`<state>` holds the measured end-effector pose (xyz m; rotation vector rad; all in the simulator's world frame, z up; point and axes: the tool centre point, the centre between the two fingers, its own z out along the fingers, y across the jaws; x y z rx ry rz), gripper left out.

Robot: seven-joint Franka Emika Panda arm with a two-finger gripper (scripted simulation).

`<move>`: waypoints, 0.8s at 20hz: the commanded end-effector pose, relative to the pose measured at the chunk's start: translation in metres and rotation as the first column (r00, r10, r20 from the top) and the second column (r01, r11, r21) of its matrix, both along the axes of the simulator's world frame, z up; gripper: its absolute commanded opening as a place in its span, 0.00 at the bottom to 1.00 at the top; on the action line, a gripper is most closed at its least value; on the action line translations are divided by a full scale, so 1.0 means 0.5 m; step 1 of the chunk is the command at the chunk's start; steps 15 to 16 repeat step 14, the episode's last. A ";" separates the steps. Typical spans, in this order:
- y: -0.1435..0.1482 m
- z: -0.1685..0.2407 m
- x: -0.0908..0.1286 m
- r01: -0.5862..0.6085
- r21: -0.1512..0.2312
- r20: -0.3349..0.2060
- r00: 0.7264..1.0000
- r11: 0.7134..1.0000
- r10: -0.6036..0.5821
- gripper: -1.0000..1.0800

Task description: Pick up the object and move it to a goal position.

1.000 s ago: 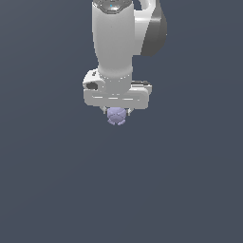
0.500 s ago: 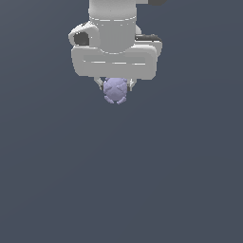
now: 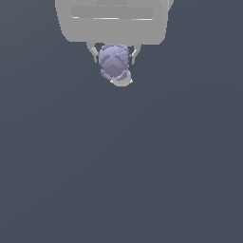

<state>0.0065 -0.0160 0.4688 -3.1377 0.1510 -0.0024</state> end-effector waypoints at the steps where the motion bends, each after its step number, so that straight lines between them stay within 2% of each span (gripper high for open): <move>1: 0.000 0.025 0.001 0.000 0.000 -0.001 1.000 1.000 0.000 0.00; 8: 0.000 0.064 0.006 0.000 0.000 -0.001 1.000 1.000 0.000 0.00; 16: 0.000 0.072 0.007 0.000 0.000 -0.001 1.000 1.000 0.000 0.00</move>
